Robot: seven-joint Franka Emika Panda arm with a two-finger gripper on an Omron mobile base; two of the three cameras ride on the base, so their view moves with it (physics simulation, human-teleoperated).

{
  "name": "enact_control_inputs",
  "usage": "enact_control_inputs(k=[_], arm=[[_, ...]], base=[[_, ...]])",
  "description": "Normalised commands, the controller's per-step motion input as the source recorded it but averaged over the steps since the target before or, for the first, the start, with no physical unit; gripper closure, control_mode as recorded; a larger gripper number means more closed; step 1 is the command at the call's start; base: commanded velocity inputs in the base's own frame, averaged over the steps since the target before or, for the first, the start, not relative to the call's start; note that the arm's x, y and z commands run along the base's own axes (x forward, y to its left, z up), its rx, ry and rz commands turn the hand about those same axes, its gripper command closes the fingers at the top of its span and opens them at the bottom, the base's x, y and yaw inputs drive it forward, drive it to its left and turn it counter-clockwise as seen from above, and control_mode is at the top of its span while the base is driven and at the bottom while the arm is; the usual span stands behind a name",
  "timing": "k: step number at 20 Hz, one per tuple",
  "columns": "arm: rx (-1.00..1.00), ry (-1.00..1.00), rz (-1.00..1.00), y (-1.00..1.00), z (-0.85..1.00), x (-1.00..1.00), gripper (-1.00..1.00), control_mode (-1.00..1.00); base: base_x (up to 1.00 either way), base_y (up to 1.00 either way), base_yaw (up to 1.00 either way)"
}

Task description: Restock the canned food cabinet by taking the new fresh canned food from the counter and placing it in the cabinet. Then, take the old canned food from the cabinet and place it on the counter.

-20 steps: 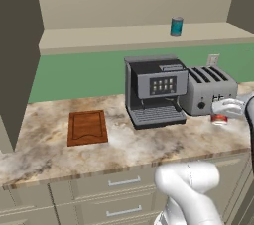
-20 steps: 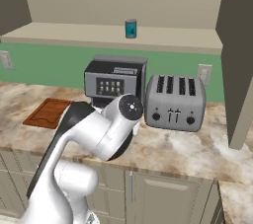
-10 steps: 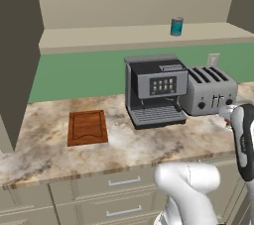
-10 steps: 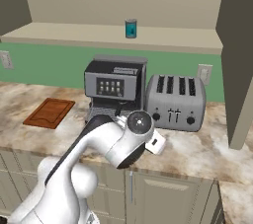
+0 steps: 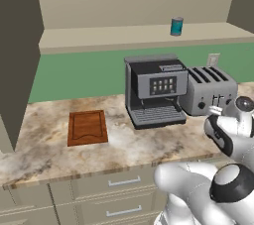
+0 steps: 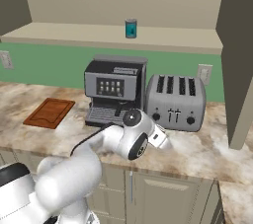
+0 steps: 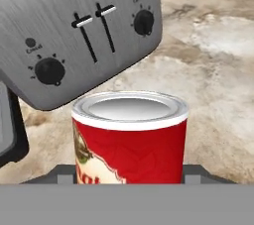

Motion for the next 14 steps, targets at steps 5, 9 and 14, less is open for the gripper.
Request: enact_control_inputs(k=[5,9,14], arm=[[-0.10,0.11,0.02,0.00,-0.12,0.00,1.00,-1.00],[-0.12,0.11,0.00,0.00,-0.31,0.00,1.00,-1.00],[-0.09,0.00,-0.03,0.00,-0.09,0.18,1.00,-1.00]], base=[[0.00,0.00,0.00],[0.00,0.00,0.00],[0.00,0.00,0.00]])
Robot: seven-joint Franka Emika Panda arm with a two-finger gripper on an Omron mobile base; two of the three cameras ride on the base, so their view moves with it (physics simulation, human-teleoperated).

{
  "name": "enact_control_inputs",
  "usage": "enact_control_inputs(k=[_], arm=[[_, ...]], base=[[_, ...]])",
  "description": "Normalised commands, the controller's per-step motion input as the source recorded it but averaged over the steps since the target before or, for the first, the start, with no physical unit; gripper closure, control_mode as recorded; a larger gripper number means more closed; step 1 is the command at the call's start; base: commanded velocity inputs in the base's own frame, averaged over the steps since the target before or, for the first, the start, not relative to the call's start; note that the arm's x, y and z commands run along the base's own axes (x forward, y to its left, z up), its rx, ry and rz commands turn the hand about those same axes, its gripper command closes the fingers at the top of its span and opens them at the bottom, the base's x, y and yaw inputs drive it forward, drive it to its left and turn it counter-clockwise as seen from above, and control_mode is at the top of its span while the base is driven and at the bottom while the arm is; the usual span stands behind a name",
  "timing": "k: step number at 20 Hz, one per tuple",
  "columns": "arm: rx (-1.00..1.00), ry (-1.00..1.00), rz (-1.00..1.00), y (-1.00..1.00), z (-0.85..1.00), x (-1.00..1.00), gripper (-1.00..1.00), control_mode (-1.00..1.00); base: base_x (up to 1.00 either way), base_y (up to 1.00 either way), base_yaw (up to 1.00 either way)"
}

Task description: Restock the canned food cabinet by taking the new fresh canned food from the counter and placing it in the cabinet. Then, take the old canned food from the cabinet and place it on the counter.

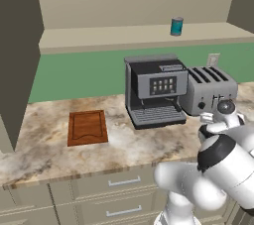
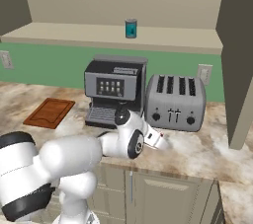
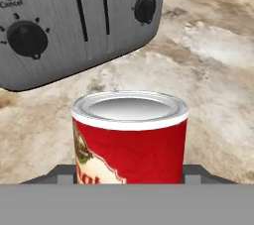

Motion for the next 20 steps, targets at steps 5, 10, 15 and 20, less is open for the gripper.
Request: enact_control_inputs(k=[5,10,15,20], arm=[[-0.14,-0.04,-0.03,0.00,-0.33,0.31,1.00,-1.00],[-0.10,0.00,-0.01,0.03,-0.13,0.24,-1.00,-1.00],[-0.01,0.00,-0.07,0.01,0.05,0.00,-1.00,-1.00],[0.00,-0.02,-0.19,0.10,0.59,-0.06,-1.00,-1.00]], base=[[0.00,0.00,0.00],[0.00,0.00,0.00],[0.00,0.00,0.00],[0.00,0.00,0.00]])
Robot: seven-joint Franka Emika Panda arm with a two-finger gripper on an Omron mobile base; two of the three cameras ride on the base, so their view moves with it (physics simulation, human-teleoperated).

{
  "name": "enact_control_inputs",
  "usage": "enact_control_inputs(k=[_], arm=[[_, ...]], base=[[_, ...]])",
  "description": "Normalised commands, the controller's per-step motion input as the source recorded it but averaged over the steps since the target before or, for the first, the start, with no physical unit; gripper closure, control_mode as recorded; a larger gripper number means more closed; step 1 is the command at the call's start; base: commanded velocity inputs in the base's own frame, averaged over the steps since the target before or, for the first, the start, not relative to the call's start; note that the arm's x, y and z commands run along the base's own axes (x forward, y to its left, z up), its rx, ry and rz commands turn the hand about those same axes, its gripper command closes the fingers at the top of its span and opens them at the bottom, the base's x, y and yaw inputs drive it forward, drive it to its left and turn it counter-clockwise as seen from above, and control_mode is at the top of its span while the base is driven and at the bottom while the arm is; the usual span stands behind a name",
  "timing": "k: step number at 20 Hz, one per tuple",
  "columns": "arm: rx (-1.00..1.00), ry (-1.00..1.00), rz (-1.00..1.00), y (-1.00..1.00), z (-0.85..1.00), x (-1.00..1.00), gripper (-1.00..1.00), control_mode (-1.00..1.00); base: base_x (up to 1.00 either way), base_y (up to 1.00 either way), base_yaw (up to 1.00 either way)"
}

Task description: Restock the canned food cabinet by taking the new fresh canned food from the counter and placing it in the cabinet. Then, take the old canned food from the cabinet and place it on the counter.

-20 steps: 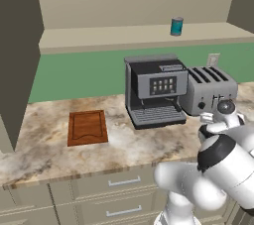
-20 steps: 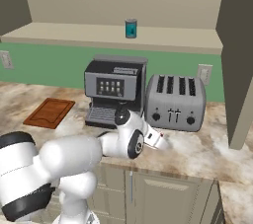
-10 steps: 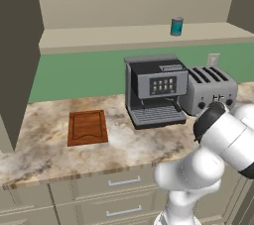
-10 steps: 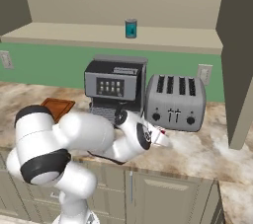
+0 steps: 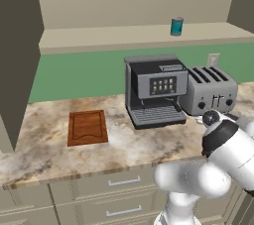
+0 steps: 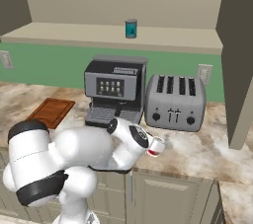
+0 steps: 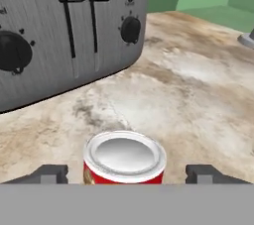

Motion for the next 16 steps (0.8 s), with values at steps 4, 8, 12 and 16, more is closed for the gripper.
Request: enact_control_inputs(k=[4,8,12,16], arm=[[0.00,-0.07,-0.21,0.17,1.00,-0.33,-1.00,-1.00],[0.00,-0.05,-0.23,0.20,1.00,-0.38,-1.00,-1.00],[0.00,-0.04,-0.19,0.24,1.00,-0.41,-1.00,-1.00],[0.00,-0.03,-0.15,0.35,1.00,-0.56,-1.00,-1.00]], base=[[0.00,0.00,0.00],[0.00,0.00,0.00],[0.00,0.00,0.00],[0.00,0.00,0.00]])
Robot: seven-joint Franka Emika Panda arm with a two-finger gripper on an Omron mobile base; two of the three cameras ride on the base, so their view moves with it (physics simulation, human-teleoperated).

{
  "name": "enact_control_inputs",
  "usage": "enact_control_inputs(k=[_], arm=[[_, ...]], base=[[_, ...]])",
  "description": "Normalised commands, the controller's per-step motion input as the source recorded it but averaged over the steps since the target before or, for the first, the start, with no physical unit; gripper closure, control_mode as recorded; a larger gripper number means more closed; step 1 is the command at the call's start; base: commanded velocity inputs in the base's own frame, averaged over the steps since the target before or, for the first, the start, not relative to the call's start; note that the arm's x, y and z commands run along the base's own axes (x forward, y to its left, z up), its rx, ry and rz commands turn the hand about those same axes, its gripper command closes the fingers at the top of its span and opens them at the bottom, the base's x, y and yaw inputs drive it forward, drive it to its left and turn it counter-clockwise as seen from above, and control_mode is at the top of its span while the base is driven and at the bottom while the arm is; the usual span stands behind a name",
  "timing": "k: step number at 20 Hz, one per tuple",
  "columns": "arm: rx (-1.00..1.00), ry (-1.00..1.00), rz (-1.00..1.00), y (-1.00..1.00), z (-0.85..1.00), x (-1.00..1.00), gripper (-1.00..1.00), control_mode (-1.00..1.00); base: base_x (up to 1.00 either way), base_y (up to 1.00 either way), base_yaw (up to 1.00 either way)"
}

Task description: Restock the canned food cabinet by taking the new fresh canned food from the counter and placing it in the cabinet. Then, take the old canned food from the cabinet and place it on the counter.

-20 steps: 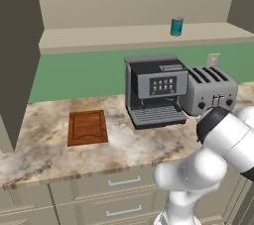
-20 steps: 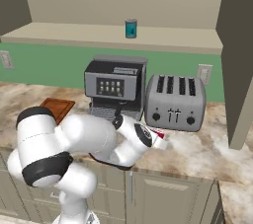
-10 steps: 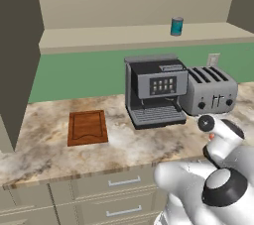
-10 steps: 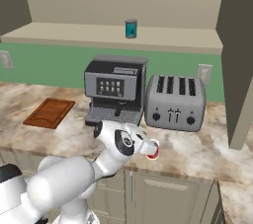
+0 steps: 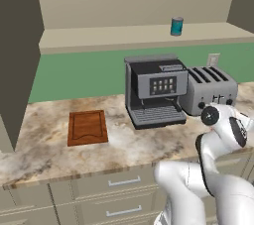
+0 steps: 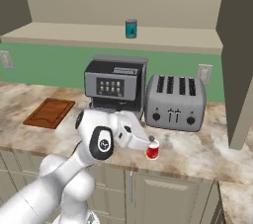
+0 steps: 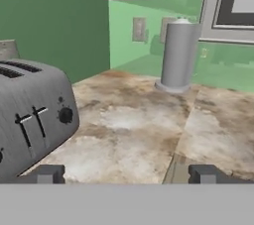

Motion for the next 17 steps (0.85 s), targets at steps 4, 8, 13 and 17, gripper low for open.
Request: enact_control_inputs(k=[4,8,13,17], arm=[[0.00,0.00,-0.05,0.61,1.00,-0.67,-1.00,-1.00],[0.00,0.00,0.00,0.82,1.00,-0.61,-1.00,-1.00],[-0.04,-0.01,0.04,0.91,1.00,-0.74,-1.00,-1.00],[-0.13,-0.34,0.04,0.51,0.91,-0.92,-1.00,-1.00]], base=[[0.00,0.00,0.00],[0.00,0.00,0.00],[0.00,0.00,0.00],[0.00,0.00,0.00]])
